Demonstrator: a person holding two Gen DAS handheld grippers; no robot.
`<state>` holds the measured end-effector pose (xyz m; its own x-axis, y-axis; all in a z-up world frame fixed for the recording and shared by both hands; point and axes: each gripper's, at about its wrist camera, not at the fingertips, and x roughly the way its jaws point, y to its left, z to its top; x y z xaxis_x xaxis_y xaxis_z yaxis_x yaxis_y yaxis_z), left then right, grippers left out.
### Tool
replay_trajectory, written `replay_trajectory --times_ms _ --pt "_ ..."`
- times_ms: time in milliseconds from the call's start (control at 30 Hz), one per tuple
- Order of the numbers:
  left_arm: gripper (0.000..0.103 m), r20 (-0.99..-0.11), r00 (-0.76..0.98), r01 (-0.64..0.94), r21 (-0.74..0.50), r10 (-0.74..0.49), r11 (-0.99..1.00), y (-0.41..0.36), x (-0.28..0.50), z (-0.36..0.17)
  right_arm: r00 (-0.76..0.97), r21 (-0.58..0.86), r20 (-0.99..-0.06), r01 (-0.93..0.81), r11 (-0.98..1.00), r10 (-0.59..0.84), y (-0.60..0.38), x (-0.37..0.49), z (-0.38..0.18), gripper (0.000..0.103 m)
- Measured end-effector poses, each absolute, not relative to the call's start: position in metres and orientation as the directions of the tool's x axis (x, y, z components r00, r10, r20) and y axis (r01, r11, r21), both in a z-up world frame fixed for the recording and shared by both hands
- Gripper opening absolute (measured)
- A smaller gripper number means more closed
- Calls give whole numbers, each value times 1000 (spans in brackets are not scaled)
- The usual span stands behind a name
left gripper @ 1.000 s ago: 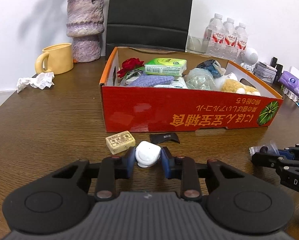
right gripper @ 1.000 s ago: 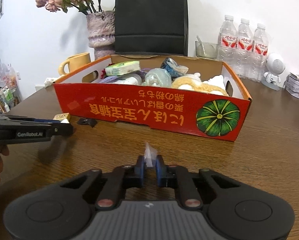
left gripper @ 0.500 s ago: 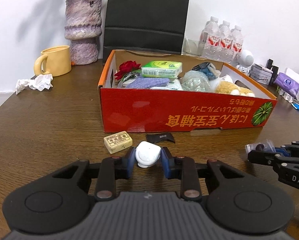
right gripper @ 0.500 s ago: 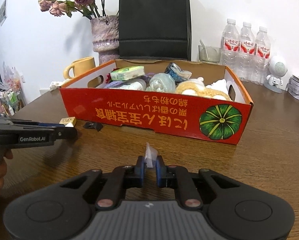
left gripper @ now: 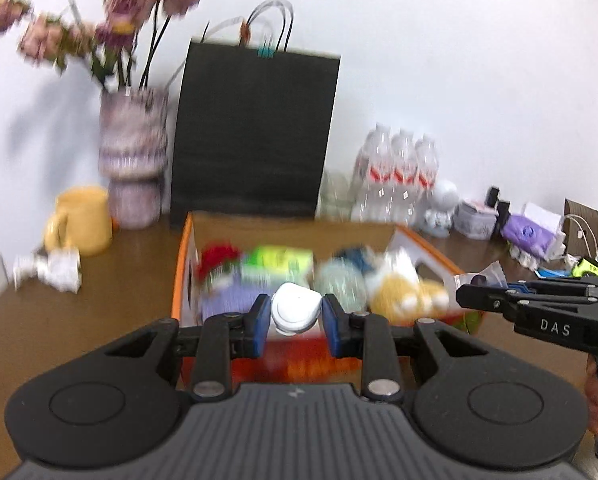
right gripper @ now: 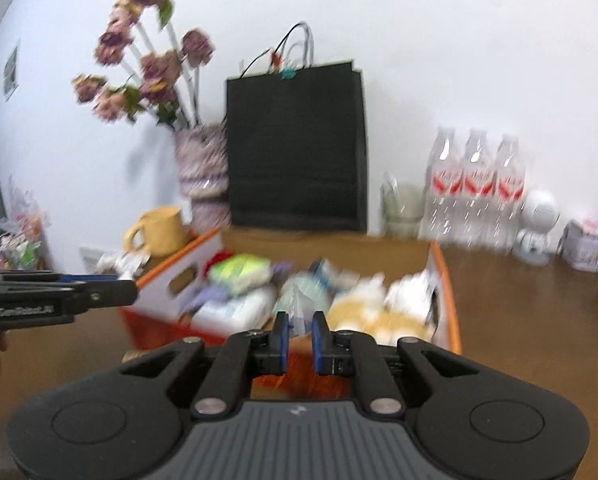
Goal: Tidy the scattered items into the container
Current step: 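Carry the white item into the box with left while right drops the candy in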
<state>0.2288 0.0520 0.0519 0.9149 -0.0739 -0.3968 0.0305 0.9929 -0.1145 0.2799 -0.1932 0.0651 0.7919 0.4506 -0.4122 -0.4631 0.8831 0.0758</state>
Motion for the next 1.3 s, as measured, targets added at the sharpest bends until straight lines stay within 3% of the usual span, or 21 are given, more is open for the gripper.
replay_trajectory --times_ms 200,700,733,800,900,933,1000,1033,1067,1100,1233,1300 --pt "28 -407 913 -41 -139 -19 989 65 278 48 823 91 -409 -394 915 395 -188 331 64 10" --pt "29 -514 857 -70 -102 7 992 81 342 11 785 75 -531 -332 940 319 -186 416 22 11" --pt "32 -513 859 -69 -98 9 993 80 341 11 785 74 -532 -331 941 318 -186 417 21 12" --pt "47 -513 858 -69 -91 12 993 79 341 10 787 75 -531 -326 942 315 -187 417 21 16" --pt "67 -500 866 -71 -80 22 994 75 339 10 778 85 -533 -341 936 332 -187 414 23 54" --pt "68 -492 870 -70 -72 26 995 73 337 11 781 88 -527 -342 936 335 -187 413 24 70" --pt "76 -485 874 -63 -50 31 997 69 336 12 792 69 -513 -346 936 331 -184 408 28 74" --pt "88 -482 876 -60 -44 32 997 68 335 13 796 63 -509 -347 936 329 -183 406 29 82" --pt "92 -475 879 -61 -37 36 997 66 334 13 797 61 -505 -351 934 332 -181 404 31 90" --pt "100 -464 885 -60 -30 39 998 64 333 14 796 58 -502 -360 931 339 -180 402 32 93" --pt "103 -444 895 -57 5 53 998 57 329 17 795 37 -507 -367 929 334 -173 398 35 103" --pt "103 -444 895 -50 8 48 999 55 328 17 798 27 -511 -356 934 320 -170 397 35 103"
